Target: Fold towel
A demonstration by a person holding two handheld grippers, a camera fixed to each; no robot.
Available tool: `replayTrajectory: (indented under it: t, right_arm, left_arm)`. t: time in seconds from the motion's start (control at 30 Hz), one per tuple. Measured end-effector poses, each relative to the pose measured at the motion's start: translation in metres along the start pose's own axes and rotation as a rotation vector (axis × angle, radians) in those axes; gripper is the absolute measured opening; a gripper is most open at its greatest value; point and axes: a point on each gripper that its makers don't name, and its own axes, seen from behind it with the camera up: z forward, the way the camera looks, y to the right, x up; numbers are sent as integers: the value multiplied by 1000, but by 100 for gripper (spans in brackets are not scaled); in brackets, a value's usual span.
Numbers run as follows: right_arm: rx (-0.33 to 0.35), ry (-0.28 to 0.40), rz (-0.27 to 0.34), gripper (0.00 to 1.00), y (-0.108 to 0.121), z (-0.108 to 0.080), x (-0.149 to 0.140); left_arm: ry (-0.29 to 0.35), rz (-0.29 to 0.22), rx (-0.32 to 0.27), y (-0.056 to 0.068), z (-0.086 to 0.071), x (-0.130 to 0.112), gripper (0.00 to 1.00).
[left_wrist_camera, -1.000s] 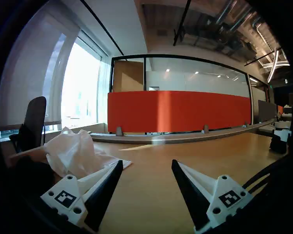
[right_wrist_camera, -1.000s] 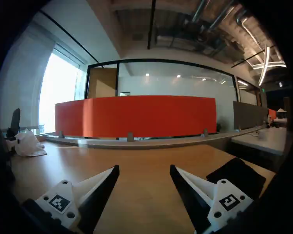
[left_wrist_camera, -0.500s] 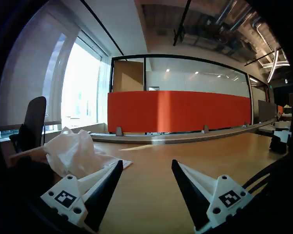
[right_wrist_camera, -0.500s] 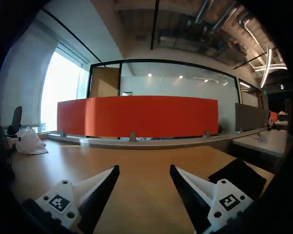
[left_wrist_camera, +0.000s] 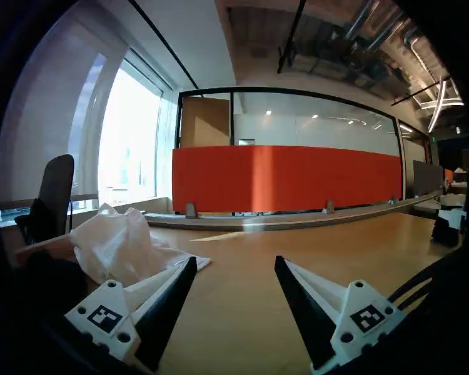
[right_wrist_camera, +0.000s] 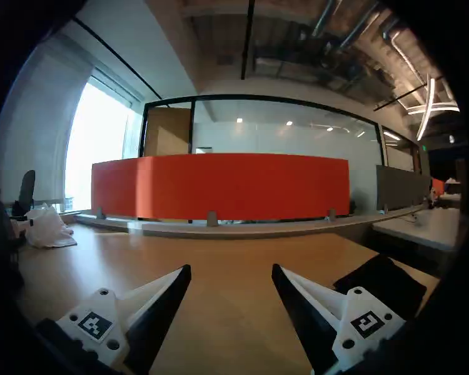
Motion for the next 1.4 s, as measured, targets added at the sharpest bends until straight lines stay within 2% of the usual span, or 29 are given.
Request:
replayTrajectory:
  t: [1.4]
  right_arm:
    - [0, 0, 0, 100, -1, 0, 0]
  left_arm:
    - [-3, -1, 0, -2, -3, 8, 93]
